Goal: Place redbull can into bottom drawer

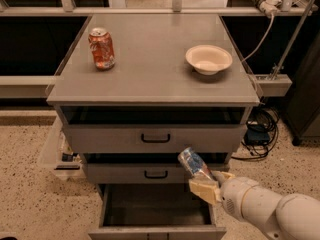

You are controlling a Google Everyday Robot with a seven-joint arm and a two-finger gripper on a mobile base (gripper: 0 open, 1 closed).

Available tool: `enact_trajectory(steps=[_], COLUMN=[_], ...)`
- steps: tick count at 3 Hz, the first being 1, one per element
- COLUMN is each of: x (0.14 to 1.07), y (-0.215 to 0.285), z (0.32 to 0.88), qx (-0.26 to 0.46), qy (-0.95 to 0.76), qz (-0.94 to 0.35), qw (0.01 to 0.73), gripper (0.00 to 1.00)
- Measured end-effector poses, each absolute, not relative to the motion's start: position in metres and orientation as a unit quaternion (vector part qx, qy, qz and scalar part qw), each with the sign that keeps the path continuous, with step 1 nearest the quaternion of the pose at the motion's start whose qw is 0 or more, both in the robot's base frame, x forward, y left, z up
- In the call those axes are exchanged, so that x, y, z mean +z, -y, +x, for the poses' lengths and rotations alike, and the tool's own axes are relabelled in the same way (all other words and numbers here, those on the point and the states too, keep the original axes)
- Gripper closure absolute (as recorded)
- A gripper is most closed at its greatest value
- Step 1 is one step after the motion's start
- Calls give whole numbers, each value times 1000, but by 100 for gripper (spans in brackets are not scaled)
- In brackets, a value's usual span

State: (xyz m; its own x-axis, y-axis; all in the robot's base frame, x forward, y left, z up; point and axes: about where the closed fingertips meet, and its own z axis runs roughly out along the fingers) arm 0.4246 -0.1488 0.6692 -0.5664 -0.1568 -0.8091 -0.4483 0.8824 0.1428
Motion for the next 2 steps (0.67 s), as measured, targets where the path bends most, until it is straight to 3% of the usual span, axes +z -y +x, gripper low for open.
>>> enact_trajectory(steps=[2], x=[647], y=[153], z=[428], qx=[179], qy=[-878], qz=[-155], qw=[415], gripper=[100])
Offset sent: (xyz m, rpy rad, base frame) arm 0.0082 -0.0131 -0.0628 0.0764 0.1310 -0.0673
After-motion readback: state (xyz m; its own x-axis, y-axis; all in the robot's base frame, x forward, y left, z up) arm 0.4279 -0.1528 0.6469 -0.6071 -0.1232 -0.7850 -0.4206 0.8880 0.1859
